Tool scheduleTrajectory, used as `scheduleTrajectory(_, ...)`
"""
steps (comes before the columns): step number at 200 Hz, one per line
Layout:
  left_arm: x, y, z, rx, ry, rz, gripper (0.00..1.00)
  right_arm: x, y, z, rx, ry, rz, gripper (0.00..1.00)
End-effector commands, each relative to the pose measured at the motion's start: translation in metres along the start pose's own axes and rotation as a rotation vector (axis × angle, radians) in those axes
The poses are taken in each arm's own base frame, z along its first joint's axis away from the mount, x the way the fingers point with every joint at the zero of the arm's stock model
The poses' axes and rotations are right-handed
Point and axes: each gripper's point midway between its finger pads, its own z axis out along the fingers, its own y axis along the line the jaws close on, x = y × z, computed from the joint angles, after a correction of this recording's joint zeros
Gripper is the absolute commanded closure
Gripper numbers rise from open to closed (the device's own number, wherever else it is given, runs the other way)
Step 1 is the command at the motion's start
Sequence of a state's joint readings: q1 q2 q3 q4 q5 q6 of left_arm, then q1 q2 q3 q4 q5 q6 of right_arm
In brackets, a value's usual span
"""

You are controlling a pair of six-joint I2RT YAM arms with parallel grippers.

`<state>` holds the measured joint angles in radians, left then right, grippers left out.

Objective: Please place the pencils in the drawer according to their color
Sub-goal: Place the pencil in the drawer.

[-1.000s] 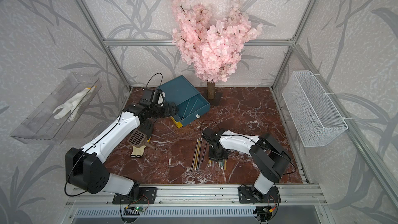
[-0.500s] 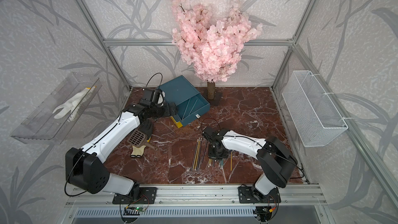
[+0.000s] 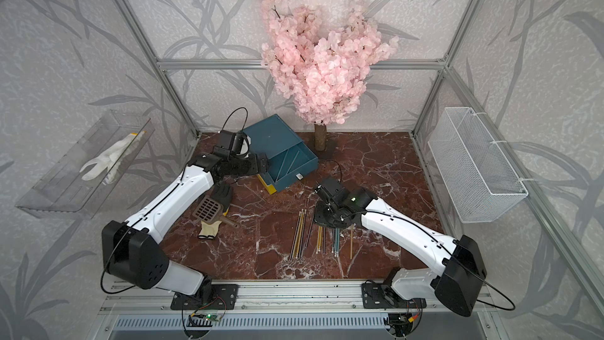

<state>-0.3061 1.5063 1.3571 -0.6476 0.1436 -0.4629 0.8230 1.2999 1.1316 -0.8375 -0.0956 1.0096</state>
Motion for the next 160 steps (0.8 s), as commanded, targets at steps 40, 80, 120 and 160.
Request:
scheduleTrajectory(40,-0.057,0.019,-0.023,-0.042,-0.134,-0.061,0.00,-0.038,0.093,-0.042,-0.281,-0.056,0.022,1.00)
scheduleTrajectory(80,-0.066,0.019,-0.035,-0.024,-0.158,-0.072,0.00,-0.060,0.152,-0.035,-0.447,-0.036,0.060,1.00)
scheduleTrajectory(120,-0.075,0.032,-0.046,-0.065,-0.199,-0.084,0.00,-0.073,0.192,-0.025,-0.568,0.003,0.111,1.00)
scheduleTrajectory(160,-0.086,0.038,-0.045,-0.070,-0.213,-0.101,0.00,-0.081,0.218,-0.012,-0.672,0.052,0.198,1.00)
